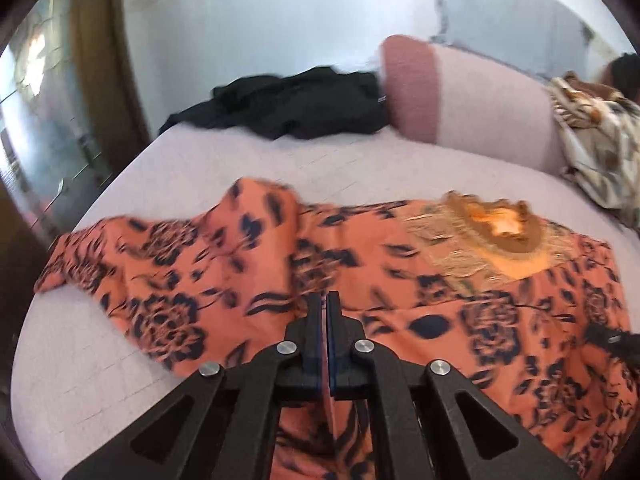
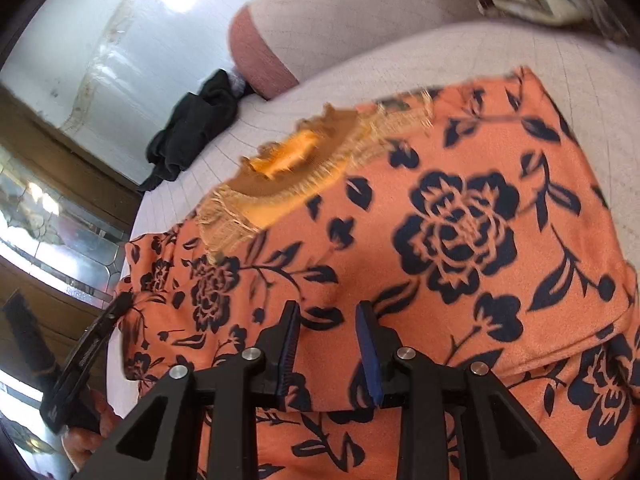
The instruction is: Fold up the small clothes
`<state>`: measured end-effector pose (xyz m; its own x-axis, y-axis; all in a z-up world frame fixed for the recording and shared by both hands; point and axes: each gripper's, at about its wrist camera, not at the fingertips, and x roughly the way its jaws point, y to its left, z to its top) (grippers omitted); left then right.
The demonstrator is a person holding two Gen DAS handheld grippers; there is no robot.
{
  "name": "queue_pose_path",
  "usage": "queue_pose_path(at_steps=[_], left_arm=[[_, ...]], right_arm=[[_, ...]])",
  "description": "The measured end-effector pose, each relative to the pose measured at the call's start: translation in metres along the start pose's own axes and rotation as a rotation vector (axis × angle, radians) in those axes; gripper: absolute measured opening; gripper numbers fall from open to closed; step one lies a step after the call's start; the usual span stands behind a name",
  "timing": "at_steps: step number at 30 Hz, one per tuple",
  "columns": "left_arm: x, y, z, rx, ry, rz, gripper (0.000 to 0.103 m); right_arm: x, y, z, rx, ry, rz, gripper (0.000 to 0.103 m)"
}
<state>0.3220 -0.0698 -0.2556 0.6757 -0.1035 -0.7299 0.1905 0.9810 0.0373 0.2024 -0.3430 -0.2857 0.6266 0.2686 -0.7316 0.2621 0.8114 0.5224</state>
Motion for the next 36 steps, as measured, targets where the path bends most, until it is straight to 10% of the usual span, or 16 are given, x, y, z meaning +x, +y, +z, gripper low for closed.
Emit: queue_pose_path(at_steps=[4, 6, 10, 15, 21, 31, 34, 36], left_arm=[[0.007, 0.017, -0.003, -0.096, 0.071, -0.054, 0.001], [0.001, 0.028, 0.000, -0.153, 0.056, -0.092, 0.006], [-0.026, 0.070, 0.006, -0.285, -0.056, -0.012, 0.082], [-0.041, 0.159, 0.002, -0.502, -0.116, 0.096, 0.083], [-0.010, 0.290, -0.026, -0.890, 0.011, 0.106, 0.082], [0.058, 0.349, -0.001, -1.008, 0.091, 0.068, 0.080], [0.072, 0.355, 0.009, -0.990, 0.107, 0.116, 0.017], [0.075, 0.357, 0.009, -0.989, 0.113, 0.133, 0.010]], right_arm=[[-0.010, 0.024, -0.004, -0.083, -0.054, 0.092, 0.033], [0.007, 0.033, -0.010, -0.119, 0.043, 0.096, 0.060], [0.020, 0.037, -0.019, -0.143, 0.066, 0.075, 0.063], [0.018, 0.040, -0.020, -0.139, 0.058, 0.092, 0.063], [0.025, 0.040, -0.018, -0.124, 0.057, 0.082, 0.063], [0.025, 0.038, -0.018, -0.127, 0.052, 0.084, 0.063], [0.026, 0.039, -0.019, -0.138, 0.044, 0.077, 0.063], [0.027, 0.041, -0.018, -0.142, 0.041, 0.073, 0.063]])
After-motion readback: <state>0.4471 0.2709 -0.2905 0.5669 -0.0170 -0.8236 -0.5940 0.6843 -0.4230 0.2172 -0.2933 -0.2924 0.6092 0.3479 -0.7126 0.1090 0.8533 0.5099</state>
